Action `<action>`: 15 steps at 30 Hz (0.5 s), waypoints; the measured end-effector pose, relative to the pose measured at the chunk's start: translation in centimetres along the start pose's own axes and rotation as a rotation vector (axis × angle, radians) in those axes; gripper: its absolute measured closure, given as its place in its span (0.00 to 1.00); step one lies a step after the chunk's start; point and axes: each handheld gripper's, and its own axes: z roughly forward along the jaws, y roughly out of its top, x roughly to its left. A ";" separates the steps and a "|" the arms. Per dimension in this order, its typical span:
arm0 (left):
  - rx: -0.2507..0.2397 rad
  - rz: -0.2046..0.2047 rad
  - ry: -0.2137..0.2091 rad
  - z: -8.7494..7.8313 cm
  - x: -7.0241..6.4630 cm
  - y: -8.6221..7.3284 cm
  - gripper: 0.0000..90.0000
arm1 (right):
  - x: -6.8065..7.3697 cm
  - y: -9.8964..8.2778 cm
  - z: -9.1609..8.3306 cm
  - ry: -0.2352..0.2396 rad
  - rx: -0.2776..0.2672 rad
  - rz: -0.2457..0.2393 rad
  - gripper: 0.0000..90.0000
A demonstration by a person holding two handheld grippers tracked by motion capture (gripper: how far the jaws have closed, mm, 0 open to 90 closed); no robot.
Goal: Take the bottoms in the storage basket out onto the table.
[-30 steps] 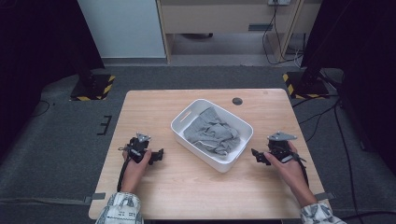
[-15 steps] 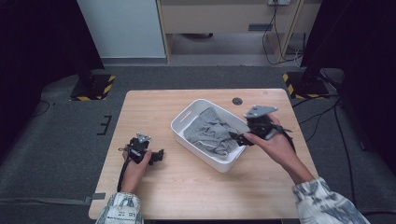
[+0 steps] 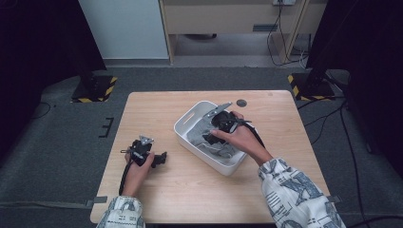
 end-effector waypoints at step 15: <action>0.000 0.002 -0.001 0.0 0.0 0.0 0.00 | 0.2 -1.5 4.5 0.003 0.125 0.000 0.02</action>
